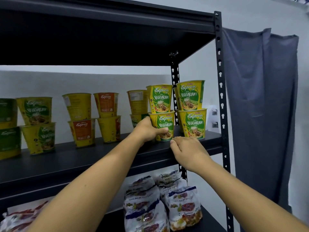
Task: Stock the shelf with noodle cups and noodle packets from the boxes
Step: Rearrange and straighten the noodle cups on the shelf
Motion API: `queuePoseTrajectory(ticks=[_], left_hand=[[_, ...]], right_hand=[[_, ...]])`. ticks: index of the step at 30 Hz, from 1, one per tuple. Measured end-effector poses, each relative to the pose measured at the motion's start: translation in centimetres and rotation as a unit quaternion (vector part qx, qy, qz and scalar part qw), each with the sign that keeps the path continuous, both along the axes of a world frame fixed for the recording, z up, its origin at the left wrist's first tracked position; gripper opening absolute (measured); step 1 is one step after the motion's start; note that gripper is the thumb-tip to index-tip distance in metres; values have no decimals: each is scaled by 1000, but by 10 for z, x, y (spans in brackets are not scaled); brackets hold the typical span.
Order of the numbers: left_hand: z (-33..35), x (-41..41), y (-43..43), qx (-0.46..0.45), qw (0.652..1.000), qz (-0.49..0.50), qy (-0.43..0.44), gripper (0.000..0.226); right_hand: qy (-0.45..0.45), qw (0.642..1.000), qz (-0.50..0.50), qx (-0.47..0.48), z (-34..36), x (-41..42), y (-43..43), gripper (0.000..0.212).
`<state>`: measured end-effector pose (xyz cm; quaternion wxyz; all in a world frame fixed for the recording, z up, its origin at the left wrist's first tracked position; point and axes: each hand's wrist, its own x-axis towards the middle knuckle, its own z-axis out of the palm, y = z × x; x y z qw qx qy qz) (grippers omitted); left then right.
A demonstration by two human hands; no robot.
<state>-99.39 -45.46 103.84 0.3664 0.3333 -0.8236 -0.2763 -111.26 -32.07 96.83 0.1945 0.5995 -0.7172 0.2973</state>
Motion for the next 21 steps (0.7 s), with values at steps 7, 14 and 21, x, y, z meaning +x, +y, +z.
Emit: queuePoseTrajectory(ticks=[7,14,21], left_hand=[[5,-19,3,-32,998,43,-35,40],[7,-26,3,-30,997,55,-55,47],[5,-14,3,-51,989,24,-137,40]], right_hand=[[3,1000,10,-19,-4,-4,-4,38],[3,1000,19,-5,-4,-7,-4,39],[7,1000,20,12,-1,-5,1,42]])
